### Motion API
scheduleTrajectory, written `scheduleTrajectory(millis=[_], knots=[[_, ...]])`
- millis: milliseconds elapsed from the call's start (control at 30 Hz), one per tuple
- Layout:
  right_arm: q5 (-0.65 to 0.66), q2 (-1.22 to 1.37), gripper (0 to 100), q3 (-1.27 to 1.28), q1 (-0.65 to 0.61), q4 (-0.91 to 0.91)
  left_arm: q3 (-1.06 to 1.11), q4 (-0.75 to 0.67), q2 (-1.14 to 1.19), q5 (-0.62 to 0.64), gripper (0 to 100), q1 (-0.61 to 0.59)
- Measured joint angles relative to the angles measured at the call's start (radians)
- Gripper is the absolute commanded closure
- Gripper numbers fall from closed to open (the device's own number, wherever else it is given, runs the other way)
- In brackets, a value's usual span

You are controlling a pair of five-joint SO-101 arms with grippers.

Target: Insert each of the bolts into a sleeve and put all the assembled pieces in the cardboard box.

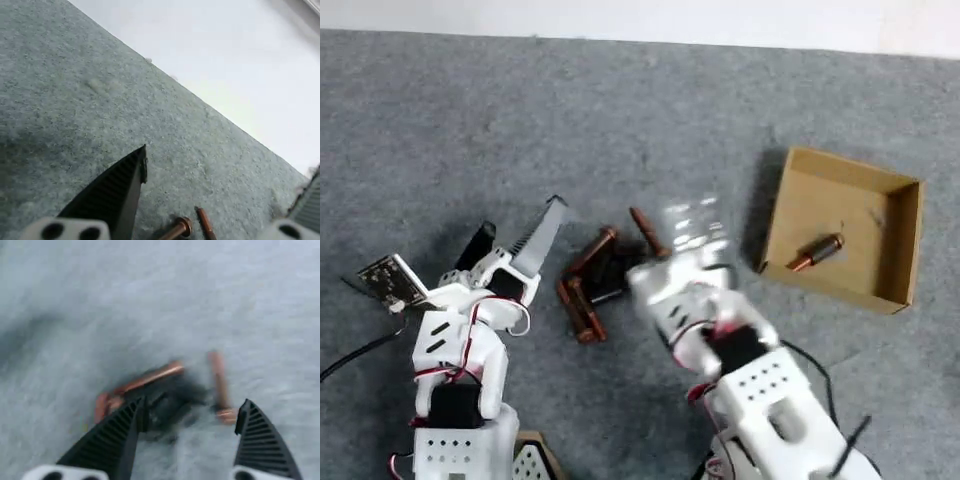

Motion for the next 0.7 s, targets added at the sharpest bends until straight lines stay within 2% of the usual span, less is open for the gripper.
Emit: scheduleTrajectory(millis=[233,467,700], knots=[[0.029,0.345,74.2,-0.15,-0.1,-0.008,0.0,0.0,0.0,0.0,55,-0.037],[0.262,0.588,74.2,-0.236,-0.198,-0.014,0.0,0.0,0.0,0.0,55,-0.064],[0.385,0.689,74.2,-0.258,-0.21,-0.028,0.0,0.0,0.0,0.0,55,-0.064]])
